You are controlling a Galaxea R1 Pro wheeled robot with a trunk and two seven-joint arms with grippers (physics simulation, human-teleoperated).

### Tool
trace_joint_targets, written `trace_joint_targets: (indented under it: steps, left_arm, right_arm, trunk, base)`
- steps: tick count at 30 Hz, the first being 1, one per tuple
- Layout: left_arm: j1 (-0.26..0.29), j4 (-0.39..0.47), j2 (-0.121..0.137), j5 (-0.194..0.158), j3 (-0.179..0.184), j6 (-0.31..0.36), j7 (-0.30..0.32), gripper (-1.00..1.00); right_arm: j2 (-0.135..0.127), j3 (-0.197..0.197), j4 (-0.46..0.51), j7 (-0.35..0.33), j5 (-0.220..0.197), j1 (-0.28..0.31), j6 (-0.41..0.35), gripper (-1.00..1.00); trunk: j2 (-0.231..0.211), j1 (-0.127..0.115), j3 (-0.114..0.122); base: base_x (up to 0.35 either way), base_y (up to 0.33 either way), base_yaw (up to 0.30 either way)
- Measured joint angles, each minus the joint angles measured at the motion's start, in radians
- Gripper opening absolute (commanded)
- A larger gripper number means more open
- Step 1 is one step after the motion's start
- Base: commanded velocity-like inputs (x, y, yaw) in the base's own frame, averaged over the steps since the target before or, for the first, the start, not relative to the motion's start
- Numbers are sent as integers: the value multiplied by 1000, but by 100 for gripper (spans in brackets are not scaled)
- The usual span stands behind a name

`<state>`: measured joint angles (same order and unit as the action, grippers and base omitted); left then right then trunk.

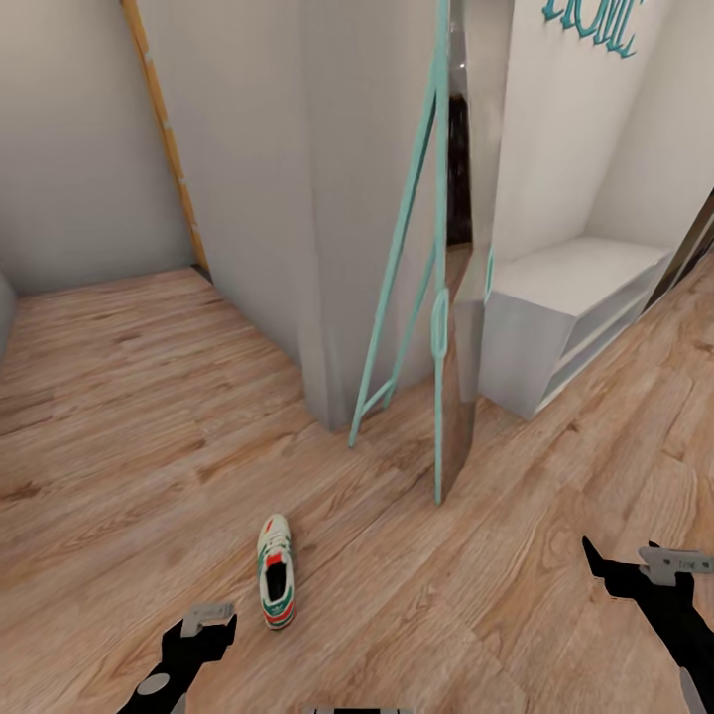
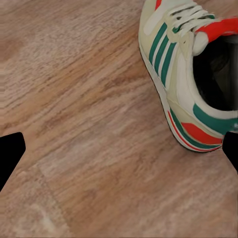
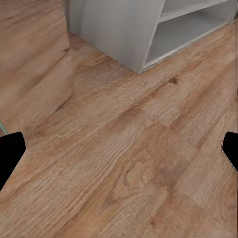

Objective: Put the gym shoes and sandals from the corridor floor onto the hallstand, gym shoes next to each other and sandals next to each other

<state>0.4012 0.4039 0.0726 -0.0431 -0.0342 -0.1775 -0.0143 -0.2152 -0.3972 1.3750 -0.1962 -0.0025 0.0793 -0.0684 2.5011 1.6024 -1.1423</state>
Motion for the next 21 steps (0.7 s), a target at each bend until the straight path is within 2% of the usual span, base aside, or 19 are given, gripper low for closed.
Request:
trace_joint_targets:
  steps: [6,15,21]
  left_arm:
    - [0,0,0,0,0,0,-1,100]
    - [0,1,1,0,0,0,-1,100]
    - [1,2,0,0,0,-2,-1,100]
  right_arm:
    - [0,-2,0,0,0,0,0,100]
    - [0,-3,0,0,0,0,0,100]
    - [0,-4,0,0,0,0,0,100]
  trunk:
    - [0,0,0]
    - [0,0,0]
    - [0,0,0]
  base:
    - [136,-77,24]
    - [23,-8,178]
    - [111,-96,22]
